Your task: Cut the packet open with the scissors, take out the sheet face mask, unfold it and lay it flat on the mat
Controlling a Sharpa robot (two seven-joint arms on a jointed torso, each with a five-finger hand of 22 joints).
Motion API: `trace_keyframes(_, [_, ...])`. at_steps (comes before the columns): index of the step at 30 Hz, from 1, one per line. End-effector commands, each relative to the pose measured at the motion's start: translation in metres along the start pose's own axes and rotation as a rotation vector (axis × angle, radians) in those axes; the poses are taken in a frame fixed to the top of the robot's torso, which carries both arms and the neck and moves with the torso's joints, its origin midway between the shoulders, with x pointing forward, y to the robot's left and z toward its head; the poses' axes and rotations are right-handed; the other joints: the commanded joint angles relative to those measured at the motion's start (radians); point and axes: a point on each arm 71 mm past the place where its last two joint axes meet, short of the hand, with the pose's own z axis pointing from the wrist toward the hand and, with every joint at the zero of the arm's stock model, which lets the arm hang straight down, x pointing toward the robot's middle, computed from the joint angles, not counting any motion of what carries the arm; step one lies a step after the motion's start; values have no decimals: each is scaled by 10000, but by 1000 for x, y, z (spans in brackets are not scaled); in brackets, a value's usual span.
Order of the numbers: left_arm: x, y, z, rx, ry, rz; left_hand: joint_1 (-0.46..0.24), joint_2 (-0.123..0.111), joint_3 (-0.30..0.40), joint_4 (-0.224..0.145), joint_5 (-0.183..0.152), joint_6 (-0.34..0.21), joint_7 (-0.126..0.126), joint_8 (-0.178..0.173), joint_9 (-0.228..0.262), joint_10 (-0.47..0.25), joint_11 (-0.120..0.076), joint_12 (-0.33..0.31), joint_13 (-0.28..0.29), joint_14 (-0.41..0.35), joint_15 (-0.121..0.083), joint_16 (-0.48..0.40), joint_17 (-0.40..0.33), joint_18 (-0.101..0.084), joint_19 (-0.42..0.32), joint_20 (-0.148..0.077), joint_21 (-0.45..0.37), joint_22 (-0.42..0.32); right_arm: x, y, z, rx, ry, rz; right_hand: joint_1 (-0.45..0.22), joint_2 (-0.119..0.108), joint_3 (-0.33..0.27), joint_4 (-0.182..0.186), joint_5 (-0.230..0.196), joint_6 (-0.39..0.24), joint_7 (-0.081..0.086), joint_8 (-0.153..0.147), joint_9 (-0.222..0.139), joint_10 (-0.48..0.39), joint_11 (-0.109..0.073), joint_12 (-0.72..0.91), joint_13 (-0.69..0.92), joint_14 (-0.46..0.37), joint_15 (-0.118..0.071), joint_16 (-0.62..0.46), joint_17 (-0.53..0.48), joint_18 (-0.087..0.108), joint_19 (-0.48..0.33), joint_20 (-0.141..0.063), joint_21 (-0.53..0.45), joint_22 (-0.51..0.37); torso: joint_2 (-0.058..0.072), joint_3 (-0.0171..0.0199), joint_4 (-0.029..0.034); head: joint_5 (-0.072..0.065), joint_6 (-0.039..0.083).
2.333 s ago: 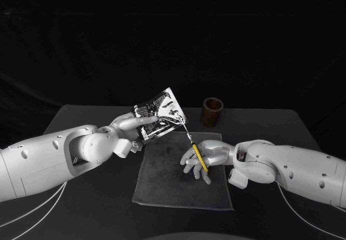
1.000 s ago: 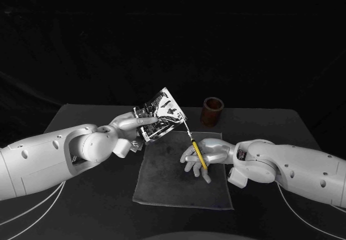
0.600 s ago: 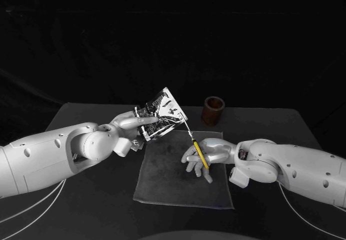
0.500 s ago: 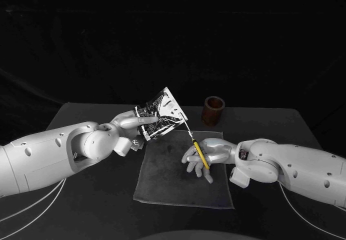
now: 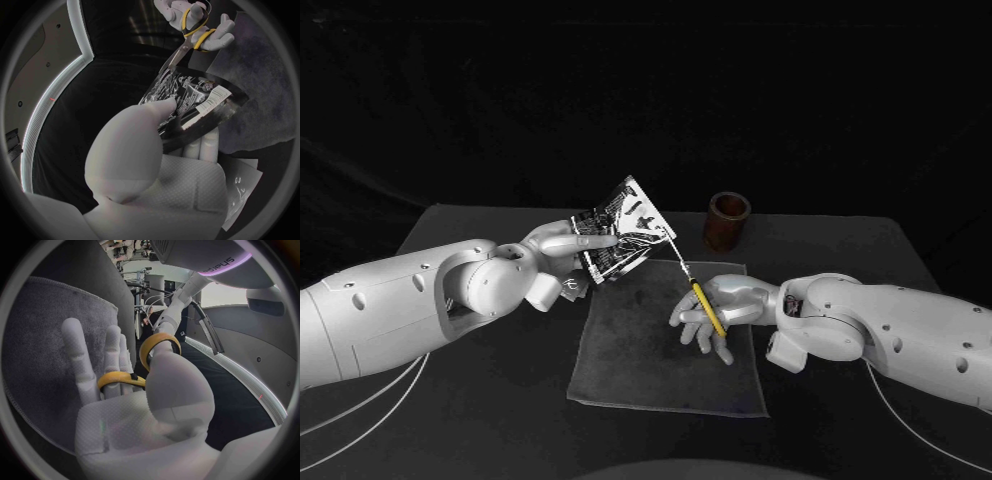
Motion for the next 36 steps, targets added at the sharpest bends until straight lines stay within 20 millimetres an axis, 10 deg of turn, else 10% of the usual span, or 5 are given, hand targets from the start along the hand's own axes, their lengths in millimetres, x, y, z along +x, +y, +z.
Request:
trace_keyframes(1, [1, 2, -1, -263, 457, 385, -4, 69, 15, -59, 34, 86, 10, 36, 592, 50, -16, -40, 17, 38, -49, -64, 11, 105, 67, 13, 35, 17, -5, 1, -3, -35, -30, -10, 3, 116, -48, 5, -40, -2, 107, -43, -11, 485, 453, 21, 15, 255, 209, -44, 12, 1467, 56, -6, -61, -16, 4, -6, 2, 15, -19])
trace_keyframes(20, [0, 3, -2, -434, 773, 852, -13, 76, 32, -81, 34, 91, 7, 38, 606, 56, -19, -41, 16, 46, -53, -68, 18, 105, 76, 7, 44, 20, -6, 3, -13, 175, 482, -104, 19, 22, -276, 31, -42, -144, 210, -406, -356, -52, 551, -260, -72, -147, 329, -359, -45, 1447, -132, 85, -261, -163, 4, -2, 4, -38, -1])
trace_keyframes(36, [-2, 4, -2, -518, 1011, 1304, -103, 141, 62, -79, 32, 73, 7, 40, 660, 100, -22, -34, 23, 88, -52, -71, 44, 98, 109, 5, 73, 30, -6, 0, -19, 304, 780, -45, -254, -741, 646, 72, -31, -876, 587, -634, -737, -1395, 1006, -839, -842, -1984, 862, -1262, -1152, 1455, -475, 588, -897, -688, 8, 4, 4, -38, 25])
